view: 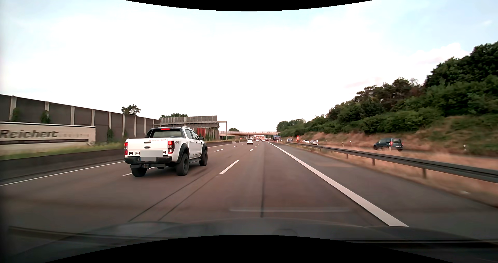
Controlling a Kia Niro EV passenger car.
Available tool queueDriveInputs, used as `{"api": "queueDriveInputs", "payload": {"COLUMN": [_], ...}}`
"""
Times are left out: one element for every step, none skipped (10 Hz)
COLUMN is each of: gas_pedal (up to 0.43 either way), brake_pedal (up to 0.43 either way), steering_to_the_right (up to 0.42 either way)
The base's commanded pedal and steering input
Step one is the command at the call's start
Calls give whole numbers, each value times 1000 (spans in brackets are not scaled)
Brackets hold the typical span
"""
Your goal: Follow the waypoints while adhering to traffic rules and regulations
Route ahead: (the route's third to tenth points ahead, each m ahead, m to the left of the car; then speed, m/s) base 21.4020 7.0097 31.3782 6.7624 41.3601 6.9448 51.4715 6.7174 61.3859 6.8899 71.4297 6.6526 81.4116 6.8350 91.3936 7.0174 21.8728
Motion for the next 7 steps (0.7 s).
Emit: {"api": "queueDriveInputs", "payload": {"gas_pedal": [177, 177, 177, 177, 177, 177, 177], "brake_pedal": [0, 0, 0, 0, 0, 0, 0], "steering_to_the_right": [-7, -8, -7, -7, -8, -8, -9]}}
